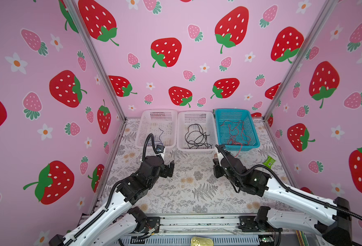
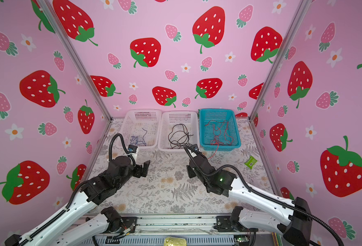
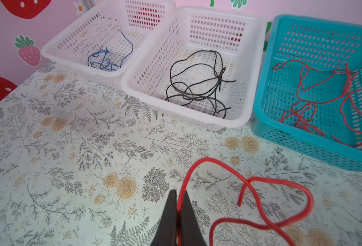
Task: Untangle and sort cables by color
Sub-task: Pick up the cable from the center of the table, then place the cable in the container.
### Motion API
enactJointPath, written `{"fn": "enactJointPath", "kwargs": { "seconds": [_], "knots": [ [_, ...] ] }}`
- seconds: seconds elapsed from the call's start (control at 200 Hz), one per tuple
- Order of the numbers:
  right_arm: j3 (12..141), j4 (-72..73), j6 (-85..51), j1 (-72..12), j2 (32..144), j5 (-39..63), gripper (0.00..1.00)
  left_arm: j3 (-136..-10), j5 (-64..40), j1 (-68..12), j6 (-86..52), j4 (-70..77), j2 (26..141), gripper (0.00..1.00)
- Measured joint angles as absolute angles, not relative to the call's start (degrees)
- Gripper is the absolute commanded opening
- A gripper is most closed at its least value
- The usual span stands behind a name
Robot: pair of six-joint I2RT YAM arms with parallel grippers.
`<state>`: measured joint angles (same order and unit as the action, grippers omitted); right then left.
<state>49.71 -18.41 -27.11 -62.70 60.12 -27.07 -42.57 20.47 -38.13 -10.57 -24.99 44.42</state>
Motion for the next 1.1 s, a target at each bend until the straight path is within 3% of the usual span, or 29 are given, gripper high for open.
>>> {"fn": "enactJointPath", "kwargs": {
  "seconds": [0.455,1.096],
  "knots": [
    [58.4,-21.1,-21.6,-53.5,59.2,-27.3,0.0,-42.6,20.5,-38.1,-10.5,-25.0,44.4,0.99],
    [70.0,-18.5,-19.9,-27.4,71.3,-8.8,0.0,-42.6,20.4,-38.1,-10.5,-24.9,44.4,0.99]
  ]
}}
